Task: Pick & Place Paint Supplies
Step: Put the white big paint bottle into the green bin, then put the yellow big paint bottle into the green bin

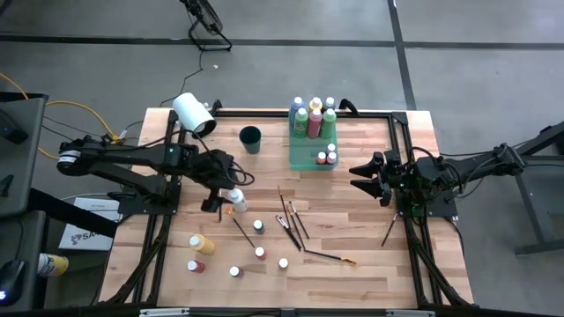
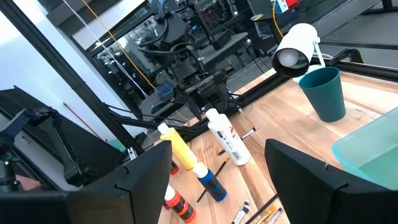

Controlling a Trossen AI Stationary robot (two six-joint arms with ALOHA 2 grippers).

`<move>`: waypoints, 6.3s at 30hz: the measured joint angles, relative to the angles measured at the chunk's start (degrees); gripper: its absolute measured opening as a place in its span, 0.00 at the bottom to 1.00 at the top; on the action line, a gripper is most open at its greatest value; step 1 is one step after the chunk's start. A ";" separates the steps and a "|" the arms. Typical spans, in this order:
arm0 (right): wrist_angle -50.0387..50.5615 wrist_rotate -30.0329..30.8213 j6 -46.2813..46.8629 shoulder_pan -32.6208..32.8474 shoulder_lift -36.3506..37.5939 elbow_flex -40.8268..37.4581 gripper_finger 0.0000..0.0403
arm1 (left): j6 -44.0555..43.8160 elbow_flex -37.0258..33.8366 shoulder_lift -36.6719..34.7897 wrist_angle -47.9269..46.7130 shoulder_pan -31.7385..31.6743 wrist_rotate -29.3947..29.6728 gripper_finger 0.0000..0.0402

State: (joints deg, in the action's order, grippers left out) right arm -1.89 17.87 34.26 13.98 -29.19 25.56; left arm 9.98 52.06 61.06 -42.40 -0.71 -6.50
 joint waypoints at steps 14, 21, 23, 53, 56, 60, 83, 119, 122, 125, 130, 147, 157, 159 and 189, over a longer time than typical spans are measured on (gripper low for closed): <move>0.44 -0.02 0.00 0.02 0.01 0.00 0.62 | -4.49 -3.02 0.00 3.81 0.00 -0.38 0.59; 0.52 -0.04 0.00 0.00 0.00 0.00 0.62 | -4.77 -3.22 0.00 3.86 0.00 -0.38 0.51; 0.82 -0.04 0.00 0.00 0.02 0.00 0.62 | -4.78 -3.22 0.00 4.15 0.00 -0.38 0.48; 1.64 -0.07 0.48 0.00 0.00 0.00 0.62 | -5.33 6.86 0.11 6.04 -0.07 5.57 0.29; 1.64 -0.06 0.48 0.00 0.00 0.00 0.62 | -3.72 10.81 1.63 6.22 -1.04 7.91 0.29; 1.60 -0.05 0.48 0.00 0.00 0.00 0.62 | -0.39 16.53 6.07 4.85 -4.72 8.13 0.29; 1.62 -0.07 0.02 0.00 0.01 0.00 0.62 | 12.46 54.83 48.53 5.03 -20.42 1.01 0.29; 1.70 -3.48 0.01 0.02 0.01 0.00 0.62 | 5.84 71.96 68.96 14.34 -22.93 0.26 0.29; 1.73 -3.49 0.00 0.02 0.00 0.00 0.62 | 4.50 71.97 69.69 14.96 -22.93 -1.41 0.29; 1.75 -3.50 0.00 0.02 0.00 0.00 0.62 | 3.42 71.92 69.79 14.71 -22.93 -1.94 0.29; 1.75 -3.49 -0.02 0.01 0.02 0.00 0.62 | 2.60 71.92 70.05 15.47 -22.93 -2.25 0.29; 1.79 -3.48 -0.46 0.00 0.02 0.00 0.62 | 1.81 71.87 71.12 19.11 -22.95 -4.40 0.29; 2.12 -3.50 -0.48 0.02 0.00 0.00 0.62 | 2.90 72.01 72.06 20.36 -22.86 -2.07 0.37; 2.14 -3.50 -0.48 0.00 0.02 0.00 0.62 | 3.72 72.01 72.08 20.31 -22.88 -1.89 0.40; 2.12 -3.52 0.42 0.01 0.02 0.02 0.62 | 21.66 71.96 54.95 -19.79 -18.70 -0.78 0.60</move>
State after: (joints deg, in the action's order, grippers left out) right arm 0.23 14.35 34.68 13.99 -29.17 25.58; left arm 31.64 124.03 116.01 -62.19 -19.42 -7.28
